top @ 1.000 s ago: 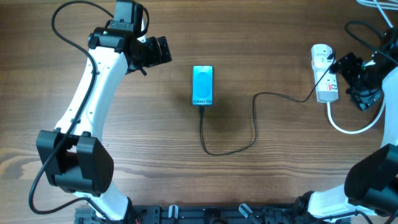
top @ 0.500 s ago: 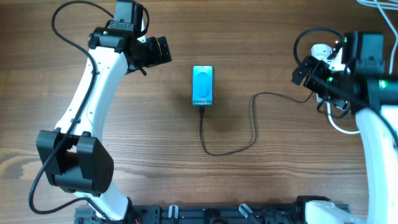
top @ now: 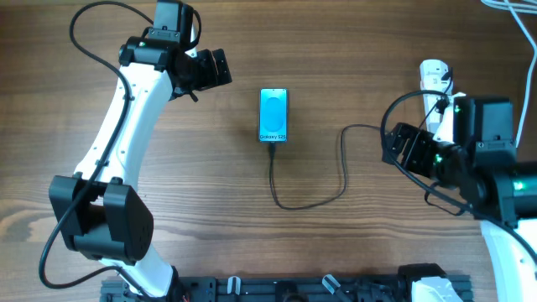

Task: Plug charger to phone and switch on socket

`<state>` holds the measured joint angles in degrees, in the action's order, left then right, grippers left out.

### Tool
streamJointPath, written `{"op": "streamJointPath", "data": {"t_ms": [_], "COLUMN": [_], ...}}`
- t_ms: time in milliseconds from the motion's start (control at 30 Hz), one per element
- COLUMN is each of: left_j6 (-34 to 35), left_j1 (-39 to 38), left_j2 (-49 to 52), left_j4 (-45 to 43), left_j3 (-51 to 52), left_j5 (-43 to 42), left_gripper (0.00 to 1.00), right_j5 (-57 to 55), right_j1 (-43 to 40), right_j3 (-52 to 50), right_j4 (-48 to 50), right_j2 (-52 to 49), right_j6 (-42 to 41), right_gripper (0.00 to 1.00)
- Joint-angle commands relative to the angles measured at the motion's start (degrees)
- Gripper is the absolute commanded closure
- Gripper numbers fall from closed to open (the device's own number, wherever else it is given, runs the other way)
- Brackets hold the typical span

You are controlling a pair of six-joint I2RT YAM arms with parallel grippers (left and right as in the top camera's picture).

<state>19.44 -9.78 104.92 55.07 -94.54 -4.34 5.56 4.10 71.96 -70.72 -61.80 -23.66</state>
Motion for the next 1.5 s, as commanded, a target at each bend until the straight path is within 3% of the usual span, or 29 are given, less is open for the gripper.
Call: {"op": "streamJointPath", "data": {"t_ms": [0,233,333,400,567,700,833,1167,1467], "left_j6": [0.52,0.52,0.52,0.52,0.52,0.52,0.52,0.52,0.52], "left_j1": [0.31,0.31,0.31,0.31,0.31,0.31,0.31,0.31,0.31], "left_j2": [0.46,0.46,0.46,0.46,0.46,0.46,0.46,0.46,0.46], "left_j4": [-0.11,-0.11,-0.11,-0.11,-0.11,-0.11,-0.11,-0.11,-0.11], "left_j3": [0.2,0.2,0.2,0.2,0.2,0.2,0.2,0.2,0.2], "left_j5": [0.37,0.37,0.37,0.37,0.37,0.37,0.37,0.37,0.37], "left_gripper": [0.0,0.0,0.0,0.0,0.0,0.0,0.0,0.0,0.0], "right_j5": [0.39,0.92,0.94,1.16,8.94,9.57,9.35,9.38,5.42], "right_j1": [0.22,0.24,0.24,0.22,0.22,0.02,-0.85,-3.82,-4.2], "right_j3": [-0.44,-0.46,-2.8,-10.21,-32.35,-51.28,-60.41,-71.78,-71.69], "right_j4": [-0.17,0.09,5.16,14.19,37.27,57.11,67.19,82.25,71.47], "right_j2": [-2.23,-2.67,3.96,13.49,34.01,49.51,58.31,61.61,61.61], "right_j6": [1.29,10.27,15.76,16.98,29.42,29.44,29.66,29.64,31.85], "right_gripper": [0.0,0.0,0.0,0.0,0.0,0.0,0.0,0.0,0.0]}}
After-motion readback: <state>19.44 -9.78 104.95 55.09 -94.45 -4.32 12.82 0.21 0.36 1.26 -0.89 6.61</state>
